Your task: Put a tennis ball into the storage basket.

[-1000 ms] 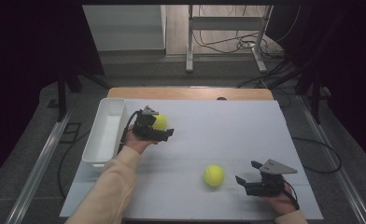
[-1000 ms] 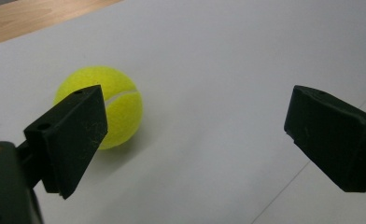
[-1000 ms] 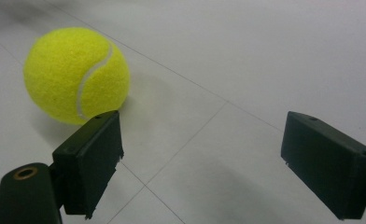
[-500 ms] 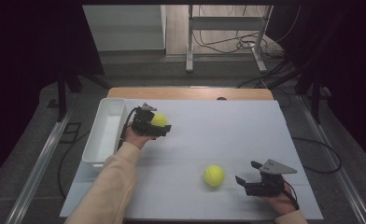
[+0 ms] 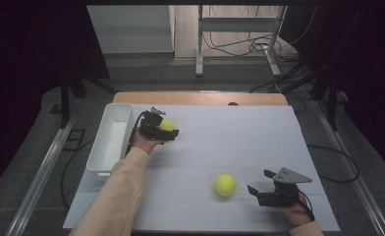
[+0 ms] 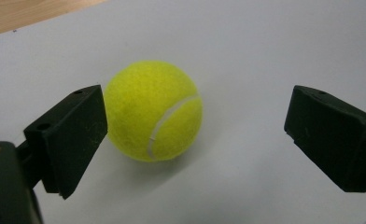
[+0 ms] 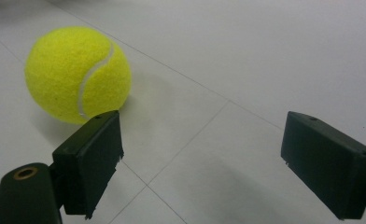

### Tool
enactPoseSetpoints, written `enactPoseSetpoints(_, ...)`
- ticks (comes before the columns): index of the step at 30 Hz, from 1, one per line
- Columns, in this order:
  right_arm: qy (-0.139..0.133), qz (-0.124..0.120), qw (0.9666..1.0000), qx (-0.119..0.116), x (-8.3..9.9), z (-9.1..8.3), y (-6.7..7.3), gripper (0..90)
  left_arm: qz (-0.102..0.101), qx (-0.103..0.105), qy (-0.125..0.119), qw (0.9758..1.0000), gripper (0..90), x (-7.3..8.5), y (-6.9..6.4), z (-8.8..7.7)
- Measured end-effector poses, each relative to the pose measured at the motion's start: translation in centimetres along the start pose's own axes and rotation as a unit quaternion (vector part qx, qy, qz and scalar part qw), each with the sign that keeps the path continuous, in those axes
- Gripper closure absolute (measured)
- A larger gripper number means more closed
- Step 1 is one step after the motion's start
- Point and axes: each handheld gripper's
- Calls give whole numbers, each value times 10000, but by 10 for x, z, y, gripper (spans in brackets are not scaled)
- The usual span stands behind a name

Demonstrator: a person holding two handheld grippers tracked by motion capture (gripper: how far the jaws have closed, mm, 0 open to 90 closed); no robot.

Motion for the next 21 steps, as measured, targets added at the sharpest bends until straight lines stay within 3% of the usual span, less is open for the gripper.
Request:
enactPoseSetpoints(5,1,-1,10000,2,0,0,0,134,4,-51,41,10000,69,-2,1,3)
enactPoseSetpoints(21,16,1,10000,6,0,1,0,134,-250,-57,175,9995,69,0,14,17)
Point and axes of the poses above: each handheld gripper's, and its own axes: z roughly forward along the jaws, x roughly out of its underside, y roughly to its left, and after that the axes turned 10 degrees about -x, right-handed
